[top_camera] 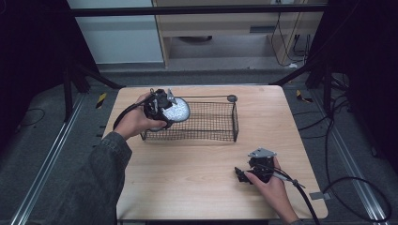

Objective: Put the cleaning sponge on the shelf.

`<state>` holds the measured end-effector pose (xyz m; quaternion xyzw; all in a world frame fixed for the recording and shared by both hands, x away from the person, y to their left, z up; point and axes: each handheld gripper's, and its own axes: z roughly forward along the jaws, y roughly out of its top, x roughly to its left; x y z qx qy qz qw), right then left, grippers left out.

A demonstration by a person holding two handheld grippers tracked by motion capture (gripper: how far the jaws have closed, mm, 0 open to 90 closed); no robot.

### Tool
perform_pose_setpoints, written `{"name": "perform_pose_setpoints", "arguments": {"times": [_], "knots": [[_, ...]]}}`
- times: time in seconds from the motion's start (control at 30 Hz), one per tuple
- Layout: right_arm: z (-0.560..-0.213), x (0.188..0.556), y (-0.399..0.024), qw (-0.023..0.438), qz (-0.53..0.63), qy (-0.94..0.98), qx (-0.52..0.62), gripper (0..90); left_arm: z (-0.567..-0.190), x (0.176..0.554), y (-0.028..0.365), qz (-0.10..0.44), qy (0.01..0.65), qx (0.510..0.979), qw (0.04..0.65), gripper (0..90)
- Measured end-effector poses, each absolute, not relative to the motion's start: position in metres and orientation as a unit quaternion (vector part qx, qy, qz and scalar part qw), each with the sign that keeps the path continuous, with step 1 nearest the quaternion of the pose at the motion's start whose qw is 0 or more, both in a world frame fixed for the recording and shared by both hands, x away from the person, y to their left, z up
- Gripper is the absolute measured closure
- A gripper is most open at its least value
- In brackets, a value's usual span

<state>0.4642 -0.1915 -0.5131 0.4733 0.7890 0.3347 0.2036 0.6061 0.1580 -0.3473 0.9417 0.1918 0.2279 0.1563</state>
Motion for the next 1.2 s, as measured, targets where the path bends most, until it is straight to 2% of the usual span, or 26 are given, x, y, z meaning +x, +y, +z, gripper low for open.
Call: {"name": "perform_pose_setpoints", "arguments": {"times": [0.83,1.2], "knots": [[-0.513,0.464,-0.191,0.204,0.335,0.789,0.474,0.4,-0.354,0.618,0.152,0.249,0.136,0.948,0.143,17.0],[-0.513,0.464,-0.191,0.204,0.335,0.788,0.475,0.4,-0.361,0.617,0.149,0.275,0.118,0.945,0.129,16.5]]}}
